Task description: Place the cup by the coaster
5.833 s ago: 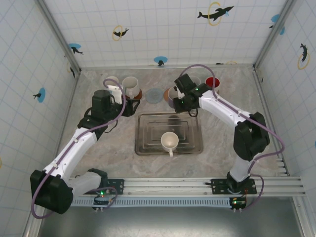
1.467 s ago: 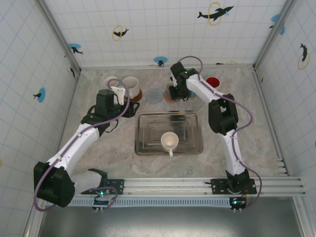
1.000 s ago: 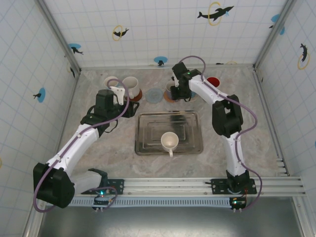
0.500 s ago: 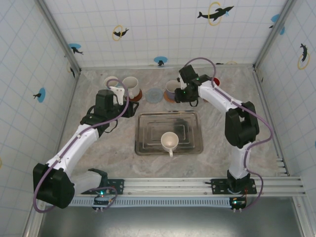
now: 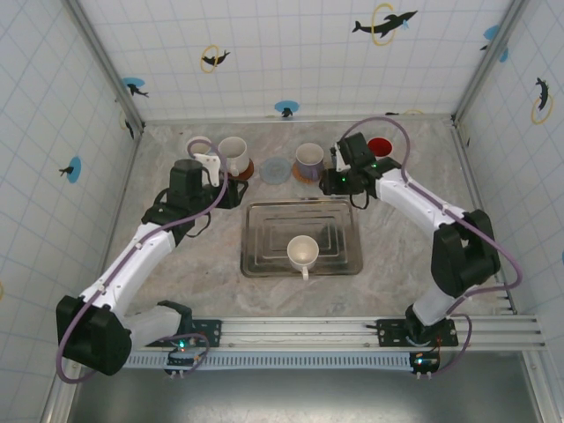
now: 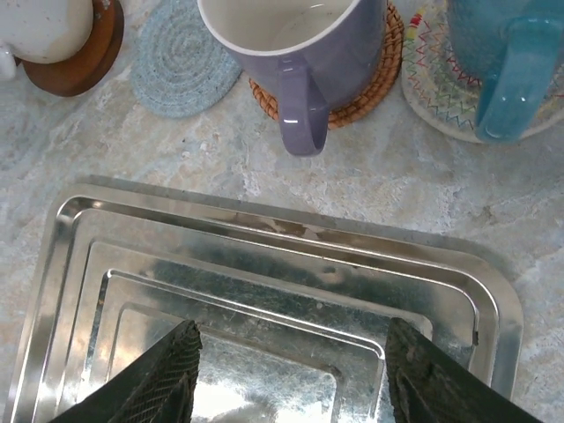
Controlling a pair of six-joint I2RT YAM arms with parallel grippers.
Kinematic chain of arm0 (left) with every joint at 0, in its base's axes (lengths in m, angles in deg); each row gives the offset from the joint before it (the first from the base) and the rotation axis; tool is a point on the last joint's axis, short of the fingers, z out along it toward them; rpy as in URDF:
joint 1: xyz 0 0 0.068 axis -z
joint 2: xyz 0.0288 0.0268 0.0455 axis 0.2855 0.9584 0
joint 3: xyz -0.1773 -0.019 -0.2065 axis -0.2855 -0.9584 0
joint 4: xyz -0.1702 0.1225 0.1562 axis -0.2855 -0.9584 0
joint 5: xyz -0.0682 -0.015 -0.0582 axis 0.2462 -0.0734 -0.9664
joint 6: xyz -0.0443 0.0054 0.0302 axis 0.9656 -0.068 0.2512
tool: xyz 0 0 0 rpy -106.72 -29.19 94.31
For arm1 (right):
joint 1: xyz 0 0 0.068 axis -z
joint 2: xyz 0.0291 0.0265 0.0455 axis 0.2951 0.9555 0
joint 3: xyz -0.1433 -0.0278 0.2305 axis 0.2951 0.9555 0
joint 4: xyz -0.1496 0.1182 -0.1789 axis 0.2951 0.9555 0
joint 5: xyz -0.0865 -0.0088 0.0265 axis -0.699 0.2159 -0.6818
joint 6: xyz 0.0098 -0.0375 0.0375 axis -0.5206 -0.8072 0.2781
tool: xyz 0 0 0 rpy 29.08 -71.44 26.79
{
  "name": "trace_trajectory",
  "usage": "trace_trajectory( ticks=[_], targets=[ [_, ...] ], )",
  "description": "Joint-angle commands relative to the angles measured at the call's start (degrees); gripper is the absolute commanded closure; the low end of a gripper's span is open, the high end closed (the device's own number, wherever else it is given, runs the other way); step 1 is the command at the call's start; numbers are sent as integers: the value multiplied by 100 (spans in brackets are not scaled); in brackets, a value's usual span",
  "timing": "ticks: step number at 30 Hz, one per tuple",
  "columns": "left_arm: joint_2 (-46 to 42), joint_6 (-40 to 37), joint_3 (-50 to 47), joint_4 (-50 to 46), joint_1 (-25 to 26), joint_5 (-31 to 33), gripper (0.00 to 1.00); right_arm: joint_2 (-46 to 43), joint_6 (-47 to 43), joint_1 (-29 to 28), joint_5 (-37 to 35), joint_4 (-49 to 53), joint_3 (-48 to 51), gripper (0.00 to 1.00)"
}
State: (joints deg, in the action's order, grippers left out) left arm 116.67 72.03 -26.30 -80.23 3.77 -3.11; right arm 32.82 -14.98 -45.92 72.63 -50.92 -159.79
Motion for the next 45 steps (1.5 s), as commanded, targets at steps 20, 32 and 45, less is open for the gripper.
trace_trajectory(
  ticks=[20,32,45],
  targets=[
    [273,624,1221,-1885,2447,1922,41,-1449,657,28,125,-1746,2136,41],
    [1105,1257,1789,-2857,3799,2689,41,-1865,851,133,153,-2237,2758,40],
    [1963,2056,2225,-3571,5148,2957,39,-2161,996,194,94,-2478,3142,40]
  ],
)
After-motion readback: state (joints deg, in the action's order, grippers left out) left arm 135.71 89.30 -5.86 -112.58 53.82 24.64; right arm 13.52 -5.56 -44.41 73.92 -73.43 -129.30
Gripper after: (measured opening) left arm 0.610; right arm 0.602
